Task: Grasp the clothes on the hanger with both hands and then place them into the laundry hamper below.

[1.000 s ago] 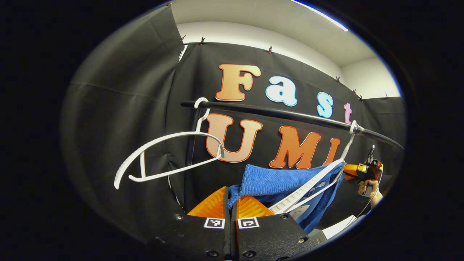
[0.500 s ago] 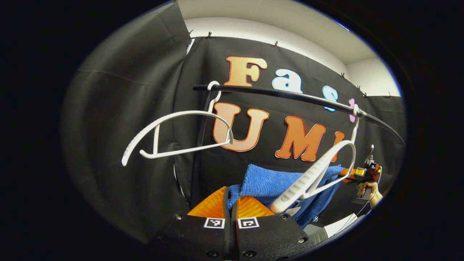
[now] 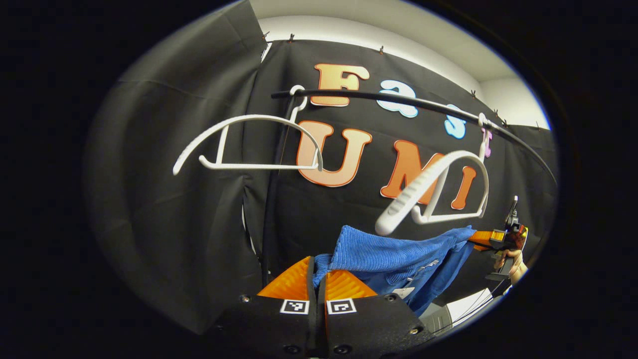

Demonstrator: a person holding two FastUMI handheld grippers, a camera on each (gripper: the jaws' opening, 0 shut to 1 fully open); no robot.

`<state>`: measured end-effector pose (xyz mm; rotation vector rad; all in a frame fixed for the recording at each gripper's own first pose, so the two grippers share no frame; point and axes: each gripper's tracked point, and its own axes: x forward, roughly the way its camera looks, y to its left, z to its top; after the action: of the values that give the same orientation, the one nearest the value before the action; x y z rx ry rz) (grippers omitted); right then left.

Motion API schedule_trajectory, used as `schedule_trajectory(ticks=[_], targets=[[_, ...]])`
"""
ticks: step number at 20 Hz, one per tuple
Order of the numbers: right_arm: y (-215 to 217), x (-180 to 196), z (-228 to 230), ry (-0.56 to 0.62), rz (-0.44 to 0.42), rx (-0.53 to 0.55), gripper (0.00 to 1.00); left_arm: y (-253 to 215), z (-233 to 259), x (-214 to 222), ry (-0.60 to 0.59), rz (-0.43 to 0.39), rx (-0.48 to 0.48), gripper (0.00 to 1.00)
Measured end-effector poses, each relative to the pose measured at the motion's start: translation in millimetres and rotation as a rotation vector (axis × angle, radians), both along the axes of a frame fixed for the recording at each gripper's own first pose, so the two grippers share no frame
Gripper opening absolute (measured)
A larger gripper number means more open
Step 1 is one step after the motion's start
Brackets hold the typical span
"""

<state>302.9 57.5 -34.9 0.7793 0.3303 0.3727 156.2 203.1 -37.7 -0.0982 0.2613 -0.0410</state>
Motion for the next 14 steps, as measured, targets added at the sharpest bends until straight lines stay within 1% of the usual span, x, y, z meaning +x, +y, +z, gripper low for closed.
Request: schedule_trajectory(ticks=[5,14], targets=[[-6.2,-23.5,-31.6,0.046,-0.029,-0.050,0.07,-18.6,-27.9,-13.2,0.040,-0.024,0.047,0.00],[2.3,-69.4,-67.4,0.081,-0.035,-0.147,0.07,-62.6,-57.4,-30.3,0.063,-0.055,0.053,0.00]])
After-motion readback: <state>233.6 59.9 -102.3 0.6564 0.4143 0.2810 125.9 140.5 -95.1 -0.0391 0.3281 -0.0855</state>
